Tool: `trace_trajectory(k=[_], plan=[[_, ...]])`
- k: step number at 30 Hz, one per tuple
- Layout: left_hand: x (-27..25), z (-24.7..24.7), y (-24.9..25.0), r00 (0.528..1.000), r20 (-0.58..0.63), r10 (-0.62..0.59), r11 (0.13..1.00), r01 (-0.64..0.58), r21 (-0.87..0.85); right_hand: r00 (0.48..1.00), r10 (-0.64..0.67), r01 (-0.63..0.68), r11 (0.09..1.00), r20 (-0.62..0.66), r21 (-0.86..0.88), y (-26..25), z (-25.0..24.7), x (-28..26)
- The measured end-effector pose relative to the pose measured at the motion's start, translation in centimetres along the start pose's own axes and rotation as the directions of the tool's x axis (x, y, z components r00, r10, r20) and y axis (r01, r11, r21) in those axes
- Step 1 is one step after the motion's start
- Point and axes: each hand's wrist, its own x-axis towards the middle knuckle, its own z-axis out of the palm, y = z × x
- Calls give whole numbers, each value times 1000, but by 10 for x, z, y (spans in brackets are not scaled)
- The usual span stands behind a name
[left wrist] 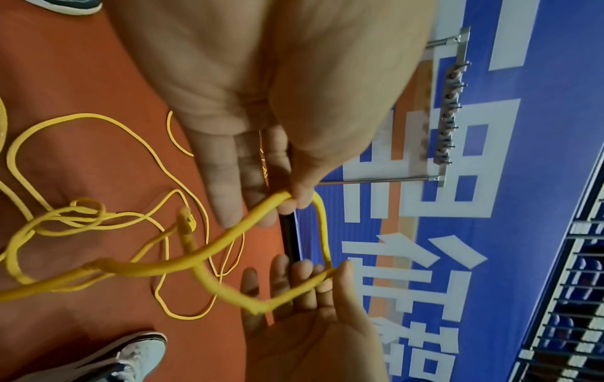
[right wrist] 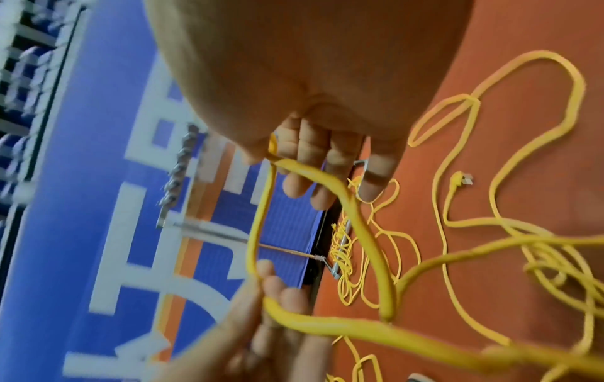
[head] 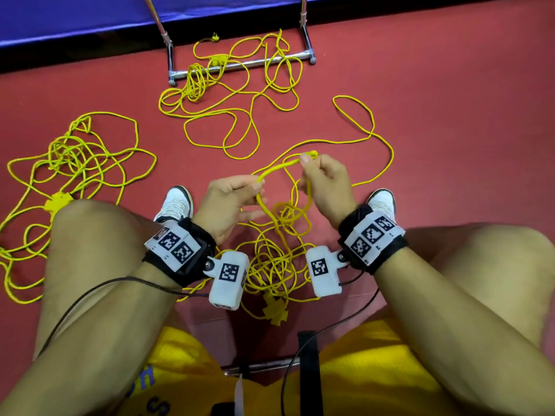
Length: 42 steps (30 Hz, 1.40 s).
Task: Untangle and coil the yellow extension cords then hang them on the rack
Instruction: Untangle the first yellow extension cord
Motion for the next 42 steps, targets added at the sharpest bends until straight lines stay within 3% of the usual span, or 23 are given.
trace_trajectory(k=[4, 7, 11, 14, 20, 26, 34, 36, 39, 41, 42], plan=[[-2, 5, 0, 999, -1, 37, 996, -37, 79, 956, 272, -291, 913, 105, 285, -6, 2, 0], [-3, 9, -4, 999, -13, 38, 991, -36, 125, 933, 336, -360, 860, 129, 362, -8, 2, 0], [2, 6, -5, 993, -114, 38, 989, -21, 145, 953, 261, -299, 896, 155, 329, -10, 2, 0], [8, -5, -2, 976, -204, 71, 987, -40, 153, 925, 208, -292, 924, 317, 247, -18, -8, 2], [5, -5, -1, 986, -143, 84, 987, -62, 149, 924, 184, -252, 953, 334, 171, -29, -14, 1], [7, -8, 0, 977, -165, 139, 981, -112, 161, 871, 257, -398, 869, 418, 295, -23, -17, -1], [8, -10, 1, 961, -219, 172, 981, -145, 132, 855, 283, -429, 857, 435, 286, -23, -23, 2], [8, -11, 4, 955, -232, 186, 980, -164, 110, 798, 286, -475, 840, 531, 261, -25, -27, 2], [8, -14, 8, 950, -230, 212, 975, -190, 113, 639, 333, -556, 823, 694, 117, -29, -33, -1], [6, -14, 8, 949, -219, 227, 970, -202, 133, 568, 412, -584, 812, 712, -5, -29, -37, -1], [6, -14, 8, 949, -214, 232, 969, -206, 139, 559, 458, -593, 803, 692, -53, -30, -39, 0]])
